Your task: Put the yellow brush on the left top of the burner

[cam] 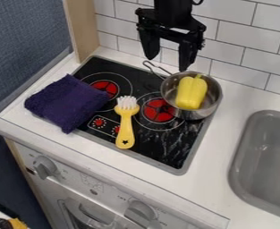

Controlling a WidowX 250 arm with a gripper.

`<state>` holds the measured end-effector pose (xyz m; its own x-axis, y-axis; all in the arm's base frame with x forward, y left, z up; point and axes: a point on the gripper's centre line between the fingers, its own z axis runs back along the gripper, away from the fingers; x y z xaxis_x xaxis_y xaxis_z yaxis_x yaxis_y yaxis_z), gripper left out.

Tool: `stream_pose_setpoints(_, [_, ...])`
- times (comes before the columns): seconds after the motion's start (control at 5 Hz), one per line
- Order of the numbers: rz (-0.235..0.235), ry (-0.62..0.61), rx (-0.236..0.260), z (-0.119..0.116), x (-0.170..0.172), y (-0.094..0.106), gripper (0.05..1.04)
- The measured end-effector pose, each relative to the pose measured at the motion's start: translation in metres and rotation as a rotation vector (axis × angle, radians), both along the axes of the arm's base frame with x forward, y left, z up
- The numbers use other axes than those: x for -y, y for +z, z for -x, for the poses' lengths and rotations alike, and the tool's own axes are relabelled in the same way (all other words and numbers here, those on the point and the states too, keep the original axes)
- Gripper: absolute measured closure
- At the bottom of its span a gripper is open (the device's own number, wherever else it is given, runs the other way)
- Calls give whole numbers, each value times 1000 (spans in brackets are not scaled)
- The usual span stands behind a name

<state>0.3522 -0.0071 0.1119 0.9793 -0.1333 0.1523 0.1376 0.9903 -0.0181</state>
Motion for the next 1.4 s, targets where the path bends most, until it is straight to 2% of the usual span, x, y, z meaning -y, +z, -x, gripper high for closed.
stream_pose_setpoints(0.2, [4, 9, -31, 3, 0, -10, 82])
stream_pose_setpoints(0.4, [-5, 76, -54, 27, -10, -18, 82])
stream_pose_setpoints(0.6, [-12, 161, -34, 48, -19, -12, 82])
stream_pose_setpoints(0.8, [-26, 263, -68, 65, -27, -29, 82])
stream_pose_setpoints(1.0, [-20, 361, -107, 64, -27, -54, 82])
stream_pose_setpoints(1.4, [-60, 482, -161, 62, -40, -89, 82])
